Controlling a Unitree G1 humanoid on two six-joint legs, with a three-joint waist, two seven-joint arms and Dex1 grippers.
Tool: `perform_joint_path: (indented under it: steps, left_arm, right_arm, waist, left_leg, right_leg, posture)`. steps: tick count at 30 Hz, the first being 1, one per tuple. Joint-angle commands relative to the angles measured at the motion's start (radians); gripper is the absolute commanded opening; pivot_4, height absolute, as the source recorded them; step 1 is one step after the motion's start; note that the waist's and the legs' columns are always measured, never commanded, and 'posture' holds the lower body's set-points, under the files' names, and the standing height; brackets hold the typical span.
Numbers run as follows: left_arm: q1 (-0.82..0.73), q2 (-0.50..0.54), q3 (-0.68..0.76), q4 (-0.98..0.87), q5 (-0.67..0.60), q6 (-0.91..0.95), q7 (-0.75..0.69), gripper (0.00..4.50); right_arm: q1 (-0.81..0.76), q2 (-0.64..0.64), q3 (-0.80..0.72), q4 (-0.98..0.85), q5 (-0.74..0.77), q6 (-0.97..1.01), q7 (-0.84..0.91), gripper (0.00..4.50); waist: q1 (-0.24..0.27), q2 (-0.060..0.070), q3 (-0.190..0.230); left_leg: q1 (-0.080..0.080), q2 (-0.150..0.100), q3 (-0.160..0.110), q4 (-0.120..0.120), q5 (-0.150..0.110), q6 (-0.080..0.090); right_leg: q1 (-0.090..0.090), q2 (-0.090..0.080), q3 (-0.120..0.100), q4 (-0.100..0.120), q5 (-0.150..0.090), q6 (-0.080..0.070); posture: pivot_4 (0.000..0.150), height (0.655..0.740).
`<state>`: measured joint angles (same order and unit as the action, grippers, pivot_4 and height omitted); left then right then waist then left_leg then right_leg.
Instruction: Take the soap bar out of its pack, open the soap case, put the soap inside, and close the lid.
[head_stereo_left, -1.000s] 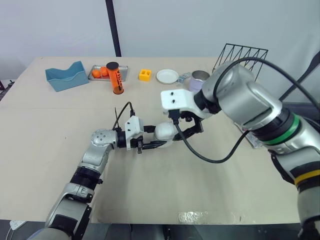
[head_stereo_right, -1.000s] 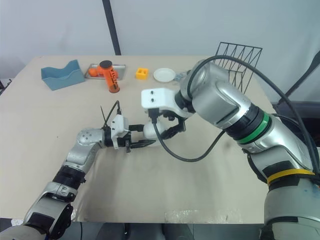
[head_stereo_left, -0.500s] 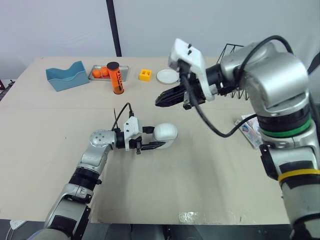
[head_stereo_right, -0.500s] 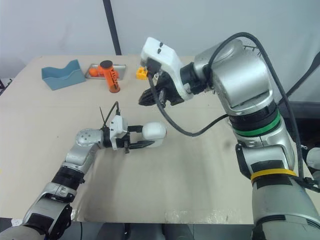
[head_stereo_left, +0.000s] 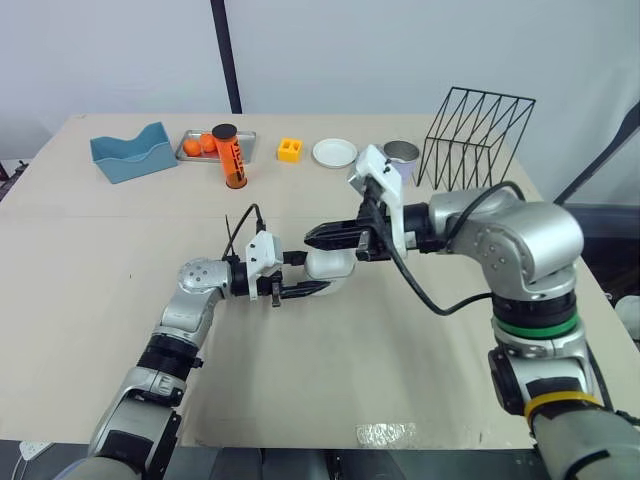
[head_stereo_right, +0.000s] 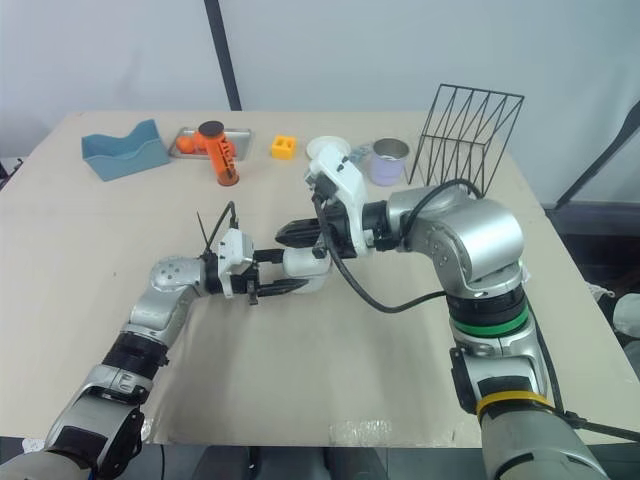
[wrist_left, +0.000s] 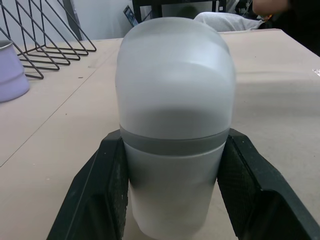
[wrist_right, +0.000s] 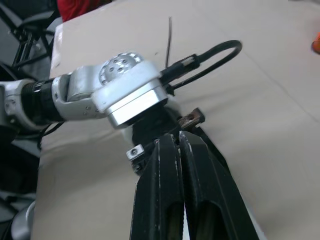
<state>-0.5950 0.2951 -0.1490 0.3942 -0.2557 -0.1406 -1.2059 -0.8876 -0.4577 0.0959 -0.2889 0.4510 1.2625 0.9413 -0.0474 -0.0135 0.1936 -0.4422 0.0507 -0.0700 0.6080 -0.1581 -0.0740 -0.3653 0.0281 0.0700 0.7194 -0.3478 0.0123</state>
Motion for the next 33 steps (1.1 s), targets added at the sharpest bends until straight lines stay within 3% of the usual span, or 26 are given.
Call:
perform_joint_path:
  steps: [1, 20, 27, 33]
  left_arm:
    - [-0.015, 0.005, 0.022, -0.053, -0.032, 0.003, 0.001, 1.94]
    - [-0.028, 0.0, 0.028, -0.058, -0.033, 0.005, 0.019, 1.94]
    - [-0.016, 0.013, 0.031, -0.05, -0.027, 0.0, 0.005, 1.94]
    - [-0.005, 0.016, 0.035, -0.056, -0.034, 0.01, -0.005, 1.94]
  right_arm:
    - [0.017, -0.009, -0.011, -0.017, 0.023, -0.043, -0.031, 0.15]
    - [0.178, 0.031, 0.036, 0.052, 0.086, -0.137, -0.086, 0.15]
    - [0.048, 0.063, -0.188, 0.016, 0.304, -0.048, -0.1, 0.15]
    - [0.019, 0.034, -0.276, -0.016, 0.414, -0.015, -0.141, 0.15]
  waist:
    - [0.0, 0.0, 0.0]
    - [0.0, 0.0, 0.0]
    - [0.0, 0.0, 0.0]
    - [0.0, 0.0, 0.0]
  left_leg:
    - [0.0, 0.0, 0.0, 0.0, 0.0, 0.0]
    - [0.0, 0.0, 0.0, 0.0, 0.0, 0.0]
    - [0.0, 0.0, 0.0, 0.0, 0.0, 0.0]
    - [0.0, 0.0, 0.0, -0.001, 0.0, 0.0]
  right_leg:
    - [0.0, 0.0, 0.0, 0.0, 0.0, 0.0]
    - [0.0, 0.0, 0.0, 0.0, 0.0, 0.0]
    - [0.0, 0.0, 0.0, 0.0, 0.0, 0.0]
    - [0.0, 0.0, 0.0, -0.001, 0.0, 0.0]
  posture:
    - [0.15, 0.7371]
    - [0.15, 0.7371]
    - [0.15, 0.7371]
    - [0.15, 0.7371]
